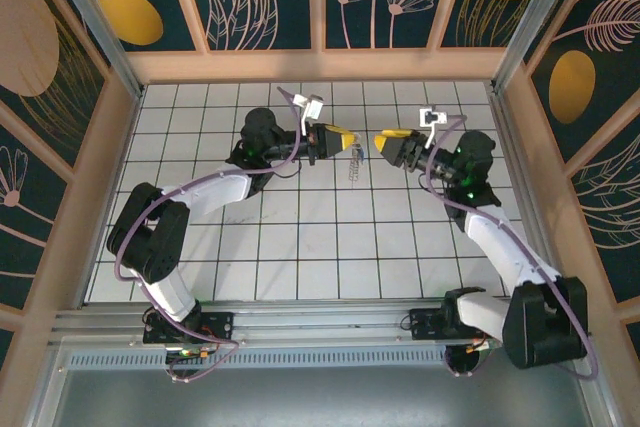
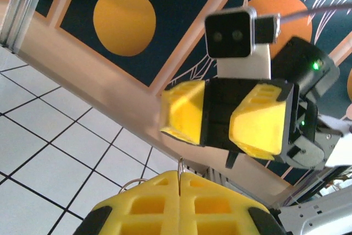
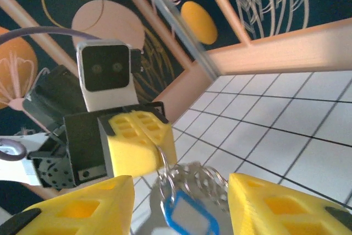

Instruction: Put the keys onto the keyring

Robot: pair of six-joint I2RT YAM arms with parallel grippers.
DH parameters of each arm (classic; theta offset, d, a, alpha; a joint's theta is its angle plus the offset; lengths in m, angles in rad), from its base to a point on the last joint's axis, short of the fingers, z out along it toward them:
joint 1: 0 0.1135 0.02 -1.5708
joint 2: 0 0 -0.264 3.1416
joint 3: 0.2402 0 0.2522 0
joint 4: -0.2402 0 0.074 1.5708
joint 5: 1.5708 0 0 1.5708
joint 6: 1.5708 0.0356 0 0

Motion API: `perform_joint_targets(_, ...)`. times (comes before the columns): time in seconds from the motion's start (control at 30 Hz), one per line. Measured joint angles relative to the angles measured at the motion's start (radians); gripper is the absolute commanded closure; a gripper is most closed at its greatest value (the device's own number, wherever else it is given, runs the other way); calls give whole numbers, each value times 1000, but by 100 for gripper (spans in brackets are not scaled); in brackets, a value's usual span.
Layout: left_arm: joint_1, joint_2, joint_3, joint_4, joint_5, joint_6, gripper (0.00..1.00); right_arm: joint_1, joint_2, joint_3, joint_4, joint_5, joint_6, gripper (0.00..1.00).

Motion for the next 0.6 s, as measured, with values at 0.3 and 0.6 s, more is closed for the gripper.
perform_joint_targets(0.3, -6, -24, -11, 74, -33, -55, 100, 48, -76, -137, 48, 119, 27, 44)
perform_joint_targets(0.6, -15, -24, -11, 90, -48, -66, 100, 136, -42, -134, 76, 159, 7, 45)
